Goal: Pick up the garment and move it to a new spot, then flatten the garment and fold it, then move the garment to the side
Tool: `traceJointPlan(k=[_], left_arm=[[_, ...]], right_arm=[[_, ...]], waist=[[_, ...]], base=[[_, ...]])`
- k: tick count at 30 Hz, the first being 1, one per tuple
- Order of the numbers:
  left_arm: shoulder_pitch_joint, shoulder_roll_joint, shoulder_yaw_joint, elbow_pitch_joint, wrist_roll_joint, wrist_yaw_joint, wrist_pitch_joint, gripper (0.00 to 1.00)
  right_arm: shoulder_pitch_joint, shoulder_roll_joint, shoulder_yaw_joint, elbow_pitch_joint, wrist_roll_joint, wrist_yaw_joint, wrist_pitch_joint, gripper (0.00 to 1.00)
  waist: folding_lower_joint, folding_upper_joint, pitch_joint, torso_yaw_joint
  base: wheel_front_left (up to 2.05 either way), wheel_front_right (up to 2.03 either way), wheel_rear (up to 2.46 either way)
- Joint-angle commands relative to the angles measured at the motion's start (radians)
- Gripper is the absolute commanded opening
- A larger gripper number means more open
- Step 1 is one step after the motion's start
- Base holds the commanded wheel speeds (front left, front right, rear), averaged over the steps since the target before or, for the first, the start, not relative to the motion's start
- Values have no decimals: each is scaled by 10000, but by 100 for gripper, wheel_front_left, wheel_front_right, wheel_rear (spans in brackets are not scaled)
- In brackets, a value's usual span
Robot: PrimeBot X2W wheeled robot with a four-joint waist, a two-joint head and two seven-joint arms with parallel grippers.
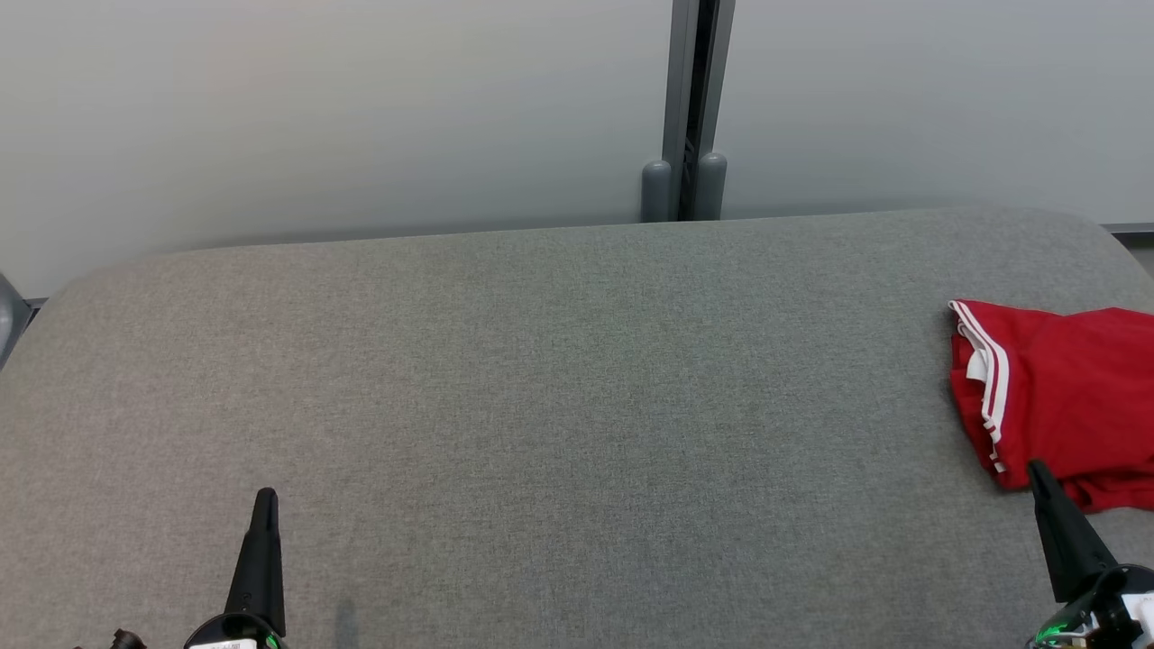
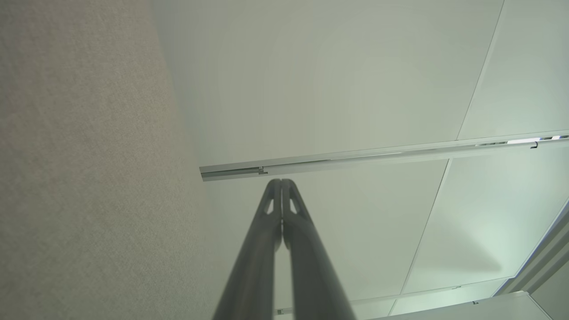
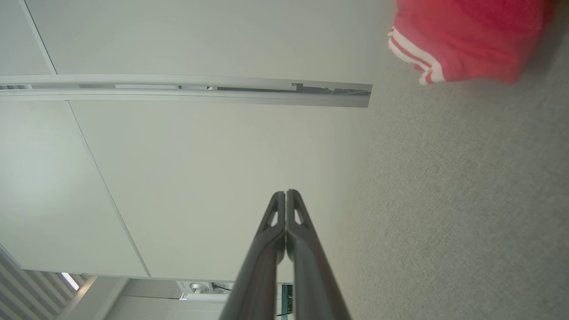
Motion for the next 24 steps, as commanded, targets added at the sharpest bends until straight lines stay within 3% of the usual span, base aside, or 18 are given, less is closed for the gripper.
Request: traceJointPlan(k=[1,24], left_arm=[[39,15,42,-43,9,-43,13,0],[39,6,52,-41,22,-43,16,0]], right_arm=[[-47,-18,-62,36,-57,4,17,0],[-64,28,-99,40,-83,4,81,0]], waist=[[0,-1,0,0],[0,-1,0,0]], base=[[0,0,0],[0,0,0]])
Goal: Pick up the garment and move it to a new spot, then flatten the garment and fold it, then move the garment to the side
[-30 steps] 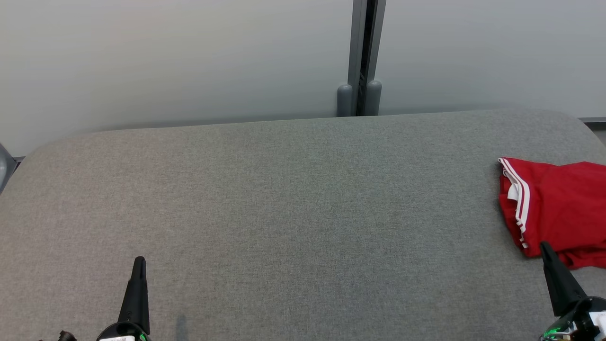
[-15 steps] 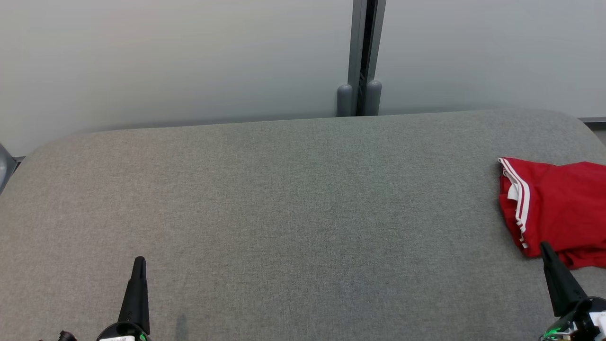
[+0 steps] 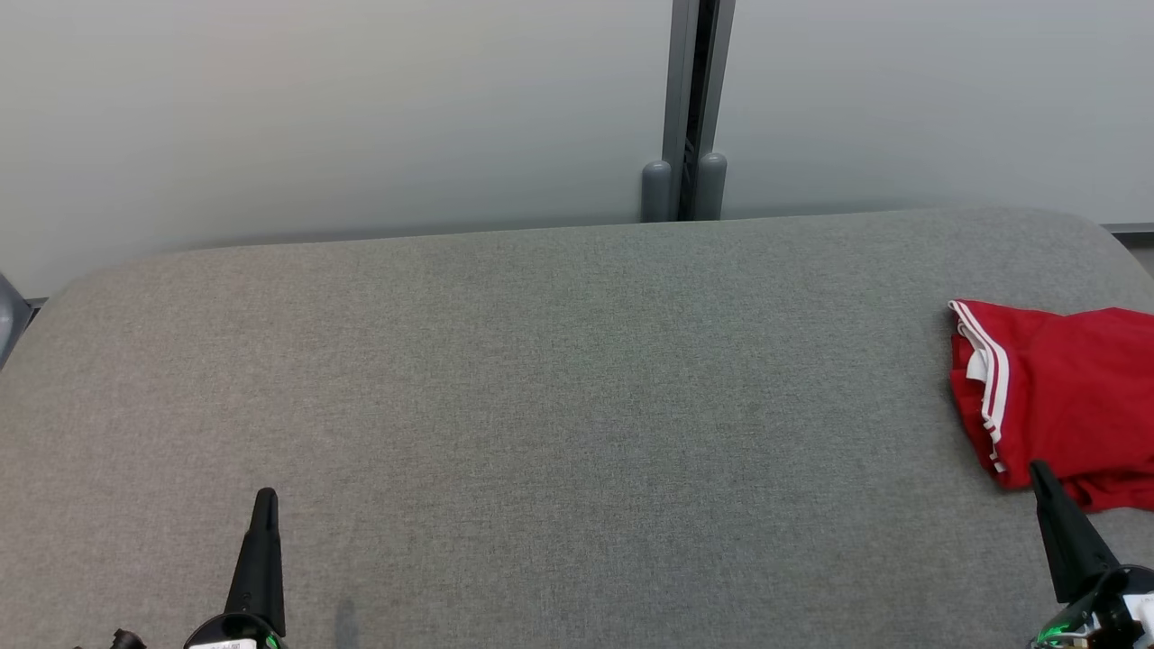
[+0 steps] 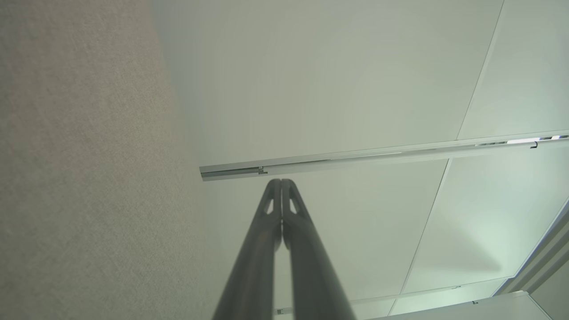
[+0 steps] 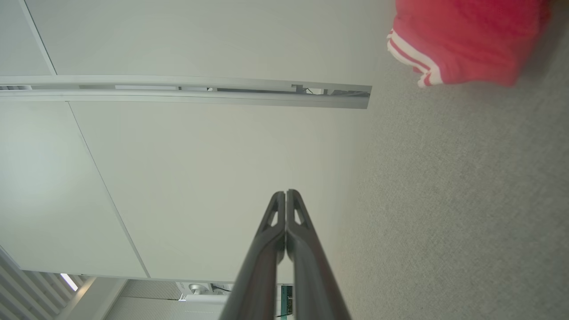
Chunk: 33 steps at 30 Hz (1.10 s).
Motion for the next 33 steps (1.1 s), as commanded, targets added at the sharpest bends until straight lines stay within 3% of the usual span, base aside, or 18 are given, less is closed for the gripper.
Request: traceJointPlan(k=[1,33], left_arm=[[39,15,41,-39,21,-43,-5,0],[39,5,52,-39,24,-43,9,0]], right_arm=[[-64,-2,-33,34,-24,4,56,0],[-80,33,-73,39,-79,4,89,0]], waist=[[0,0,0,0],[0,0,0,0]], base=[[0,0,0],[0,0,0]])
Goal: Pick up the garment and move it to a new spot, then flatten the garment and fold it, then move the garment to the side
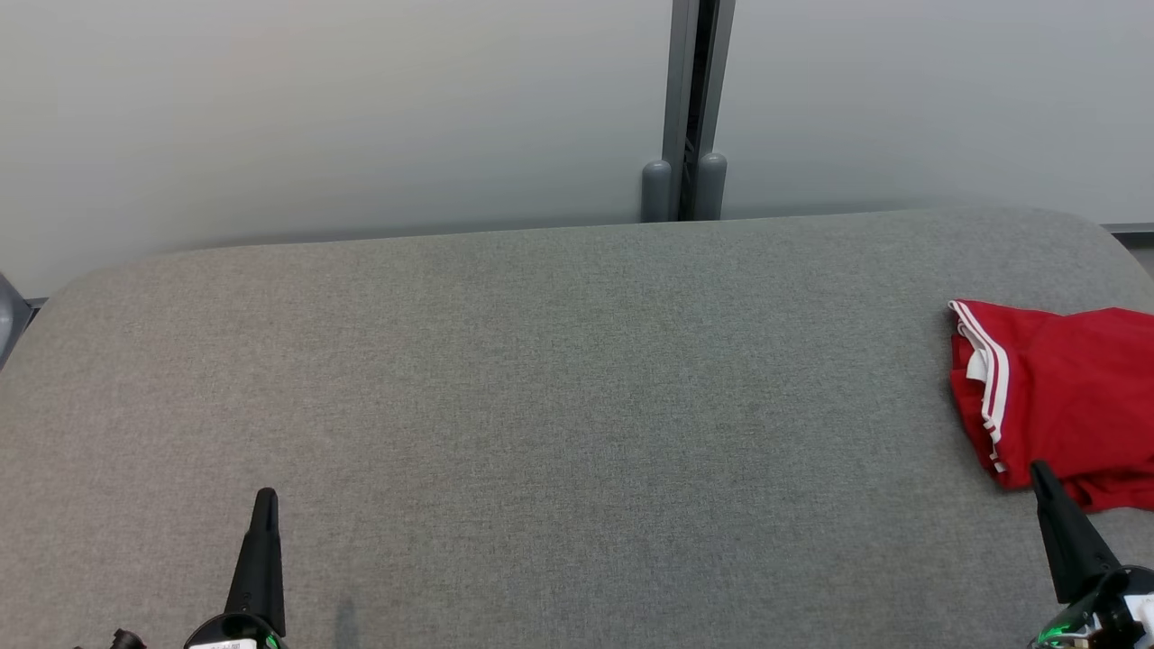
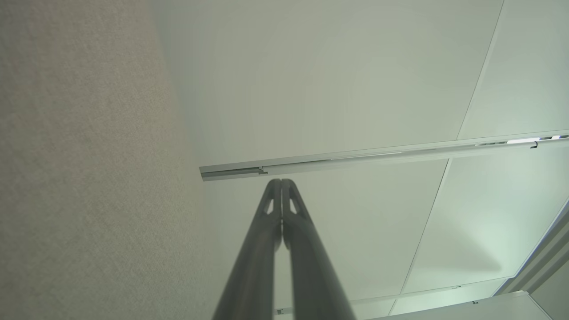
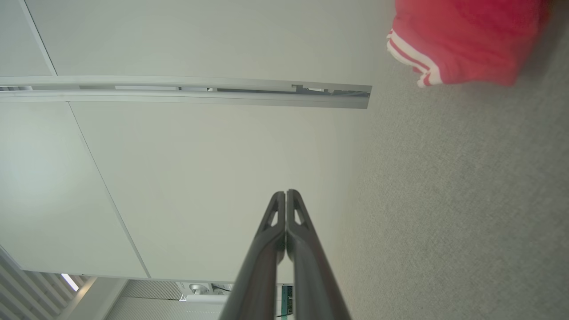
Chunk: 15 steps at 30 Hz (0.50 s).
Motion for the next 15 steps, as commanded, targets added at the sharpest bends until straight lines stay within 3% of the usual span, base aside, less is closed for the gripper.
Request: traceJointPlan(k=[1,15], left_arm=[[39,12,45,-39,12,-43,3,0],[39,9,47,-40,15,-43,7,0]], right_arm=[[-78,-8,-10,35,-63,4,28,0],[-84,1,-28,37,-71,4,47,0]], waist=[[0,0,0,0],[0,0,0,0]], base=[[0,0,0],[0,0,0]])
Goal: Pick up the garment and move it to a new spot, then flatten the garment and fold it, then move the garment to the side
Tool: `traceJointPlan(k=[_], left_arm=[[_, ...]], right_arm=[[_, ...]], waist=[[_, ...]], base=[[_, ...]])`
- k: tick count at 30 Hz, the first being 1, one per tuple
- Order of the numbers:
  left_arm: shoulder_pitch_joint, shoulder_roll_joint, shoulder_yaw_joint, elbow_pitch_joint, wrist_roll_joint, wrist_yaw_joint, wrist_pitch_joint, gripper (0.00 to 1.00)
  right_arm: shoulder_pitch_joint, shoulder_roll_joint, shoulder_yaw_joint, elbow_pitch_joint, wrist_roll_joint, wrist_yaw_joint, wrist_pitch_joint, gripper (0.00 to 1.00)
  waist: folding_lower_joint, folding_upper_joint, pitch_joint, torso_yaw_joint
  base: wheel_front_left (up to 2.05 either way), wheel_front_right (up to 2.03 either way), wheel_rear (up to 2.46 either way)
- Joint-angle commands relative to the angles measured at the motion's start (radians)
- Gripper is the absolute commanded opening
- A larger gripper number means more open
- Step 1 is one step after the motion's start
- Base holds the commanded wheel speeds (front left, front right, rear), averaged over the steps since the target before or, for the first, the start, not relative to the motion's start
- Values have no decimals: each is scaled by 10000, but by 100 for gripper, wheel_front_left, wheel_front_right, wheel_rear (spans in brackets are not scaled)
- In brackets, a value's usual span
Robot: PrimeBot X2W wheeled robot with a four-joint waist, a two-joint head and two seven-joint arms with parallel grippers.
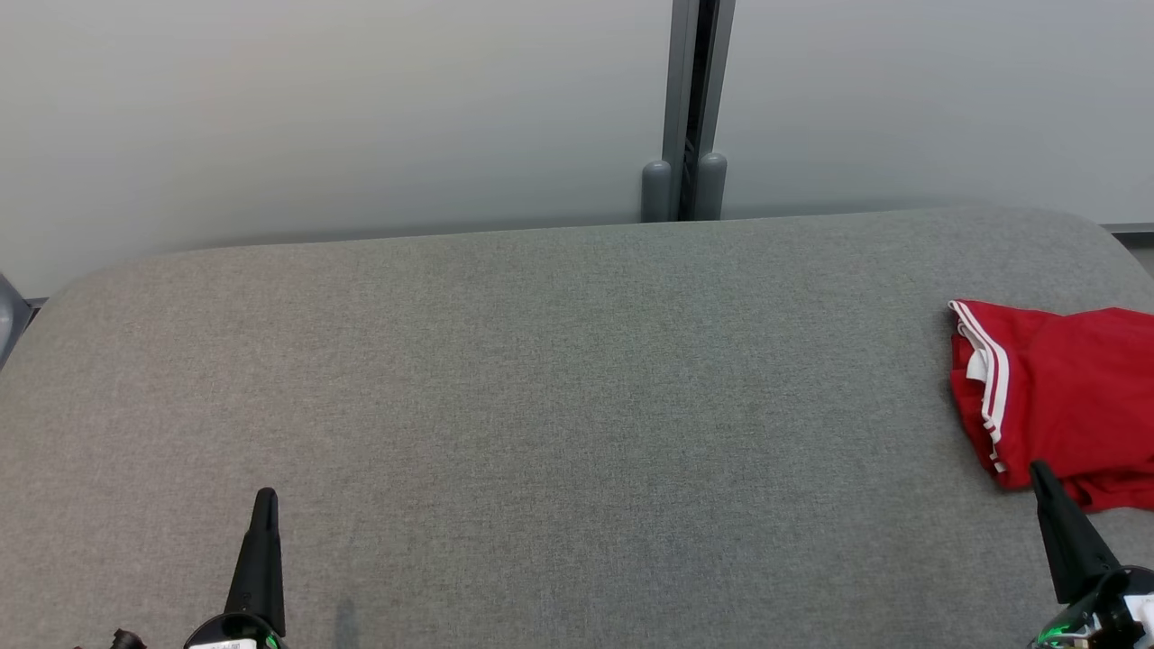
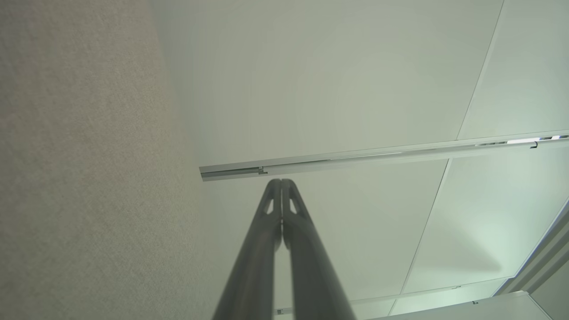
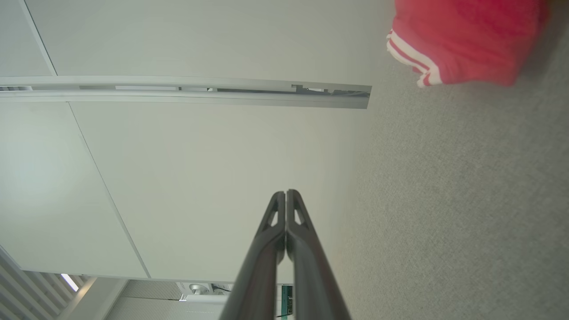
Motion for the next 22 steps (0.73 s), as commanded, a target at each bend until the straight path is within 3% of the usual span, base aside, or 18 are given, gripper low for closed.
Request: traceJointPlan(k=[1,22], left_arm=[[39,11,44,-40,15,-43,6,0],[39,7,48,-40,20,-44,12,0]], right_arm=[[-84,-13,-18,37,-57,4,41,0],[-89,-6,-34,38,-67,4,61,0]], waist=[[0,0,0,0],[0,0,0,0]], base=[[0,0,0],[0,0,0]])
